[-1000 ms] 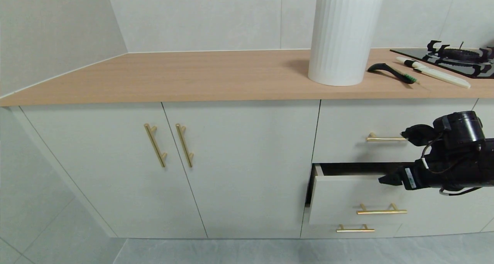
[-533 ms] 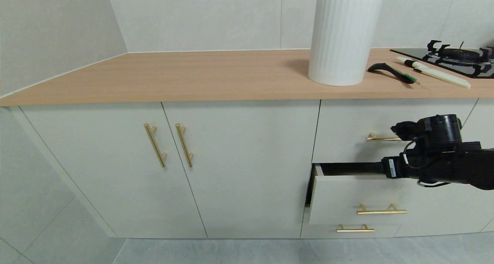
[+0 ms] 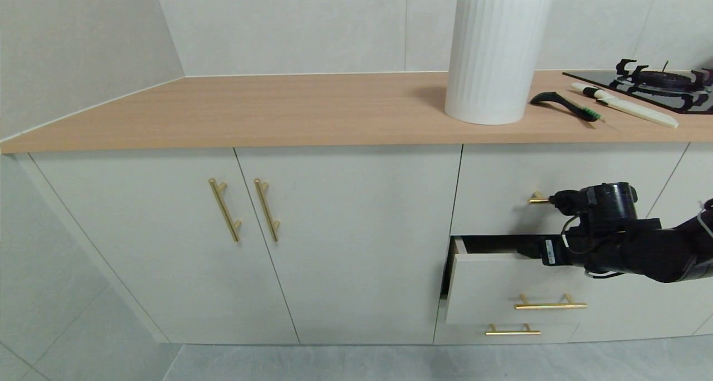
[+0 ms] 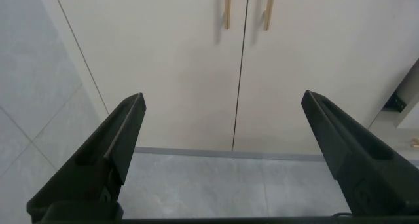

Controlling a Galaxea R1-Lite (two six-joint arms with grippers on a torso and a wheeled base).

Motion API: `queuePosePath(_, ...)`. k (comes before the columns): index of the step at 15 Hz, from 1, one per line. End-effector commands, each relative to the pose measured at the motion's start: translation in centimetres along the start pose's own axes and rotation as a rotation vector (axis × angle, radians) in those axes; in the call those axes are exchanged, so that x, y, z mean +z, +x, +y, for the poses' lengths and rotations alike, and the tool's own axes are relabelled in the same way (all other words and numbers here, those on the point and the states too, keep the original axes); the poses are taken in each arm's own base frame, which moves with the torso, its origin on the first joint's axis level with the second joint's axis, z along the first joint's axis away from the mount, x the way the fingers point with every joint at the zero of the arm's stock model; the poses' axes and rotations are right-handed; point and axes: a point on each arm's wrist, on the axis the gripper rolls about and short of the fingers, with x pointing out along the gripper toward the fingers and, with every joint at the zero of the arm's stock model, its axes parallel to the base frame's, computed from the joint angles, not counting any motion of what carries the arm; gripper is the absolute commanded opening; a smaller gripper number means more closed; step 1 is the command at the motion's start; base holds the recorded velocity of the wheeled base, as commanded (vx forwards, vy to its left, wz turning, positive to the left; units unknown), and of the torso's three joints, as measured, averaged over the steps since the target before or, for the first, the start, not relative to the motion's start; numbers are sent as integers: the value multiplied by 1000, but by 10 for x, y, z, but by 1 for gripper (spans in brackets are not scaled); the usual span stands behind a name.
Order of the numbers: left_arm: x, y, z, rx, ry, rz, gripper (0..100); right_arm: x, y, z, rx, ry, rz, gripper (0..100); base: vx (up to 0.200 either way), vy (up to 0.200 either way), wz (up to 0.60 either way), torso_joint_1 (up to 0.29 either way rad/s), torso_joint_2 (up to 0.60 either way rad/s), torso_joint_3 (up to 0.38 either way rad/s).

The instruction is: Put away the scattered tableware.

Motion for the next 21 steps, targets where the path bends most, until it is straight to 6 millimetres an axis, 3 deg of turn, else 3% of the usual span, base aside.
queuePosePath(1,0,0,0,0,0,2,100,-3,2,0,-1,0,19,100,0,0,0,0,0,0)
queuePosePath(8,0,0,0,0,0,2,100,-19,-14,-1,0,-41,93,100,0,0,0,0,0,0)
queuePosePath(13,0,0,0,0,0,2,100,-40,-64,-3,1,-39,94,100,0,0,0,0,0,0)
queuePosePath(21,0,0,0,0,0,3,100,-95,-118,-5,2,-41,174,100,0,0,0,0,0,0)
